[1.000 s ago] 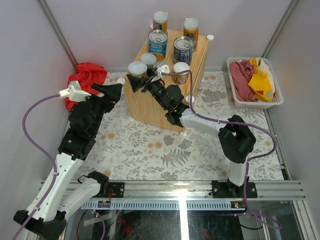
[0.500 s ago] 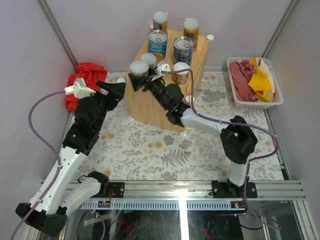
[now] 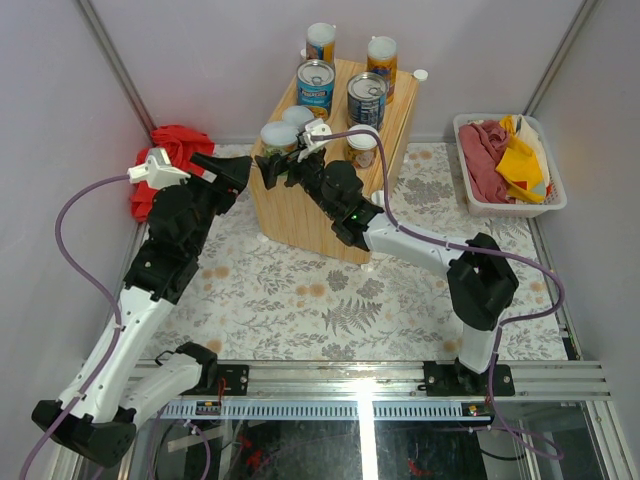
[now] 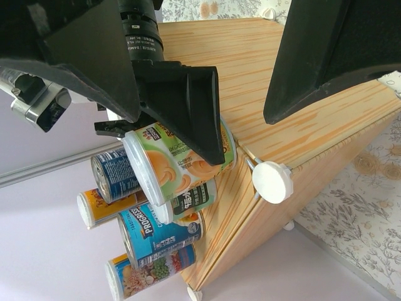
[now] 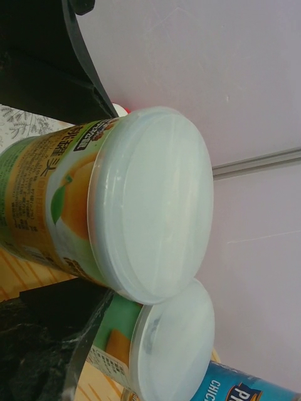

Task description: Place and organize the canned foods onto the counter

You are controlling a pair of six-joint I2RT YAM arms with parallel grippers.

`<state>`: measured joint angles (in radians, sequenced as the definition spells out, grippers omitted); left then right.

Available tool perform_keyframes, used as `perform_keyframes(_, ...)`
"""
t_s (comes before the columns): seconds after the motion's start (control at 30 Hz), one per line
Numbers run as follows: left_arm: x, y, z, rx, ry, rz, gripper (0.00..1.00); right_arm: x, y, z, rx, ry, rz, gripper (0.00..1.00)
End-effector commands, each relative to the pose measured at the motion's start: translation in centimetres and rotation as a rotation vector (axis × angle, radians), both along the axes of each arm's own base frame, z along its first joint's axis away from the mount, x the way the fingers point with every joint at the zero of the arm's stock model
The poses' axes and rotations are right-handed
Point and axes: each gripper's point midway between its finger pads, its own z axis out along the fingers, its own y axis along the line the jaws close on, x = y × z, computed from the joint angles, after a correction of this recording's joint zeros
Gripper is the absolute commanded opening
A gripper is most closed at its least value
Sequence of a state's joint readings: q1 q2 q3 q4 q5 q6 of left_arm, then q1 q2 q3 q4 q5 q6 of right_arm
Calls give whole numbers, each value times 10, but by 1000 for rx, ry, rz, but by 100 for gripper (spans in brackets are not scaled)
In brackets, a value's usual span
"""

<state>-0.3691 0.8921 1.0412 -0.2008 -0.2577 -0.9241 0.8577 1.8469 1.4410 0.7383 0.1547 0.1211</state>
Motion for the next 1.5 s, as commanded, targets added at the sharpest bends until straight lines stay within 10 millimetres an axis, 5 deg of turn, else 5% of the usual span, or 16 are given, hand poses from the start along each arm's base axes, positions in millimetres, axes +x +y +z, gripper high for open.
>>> perform_keyframes(0.0, 0, 5, 21, -22, -41, 18, 80, -10, -6, 33, 14, -33, 3, 100)
perform_keyframes(0.5, -6, 11, 27, -44, -69, 36, 80, -38, -24, 37, -30, -40, 2, 100)
perform_keyframes(1.07, -28, 26, 34, -78, -103, 73, 80, -103, -52, 54, -101, -40, -9, 100)
perform_keyframes(1.23, -36, 41, 14, -101, -73, 143, 81, -106, -91, 42, -135, 121, -132, 99)
perform_keyframes(1.47, -44, 68, -45, -90, 8, 279, 83, -115, -205, -23, -277, 432, -588, 100)
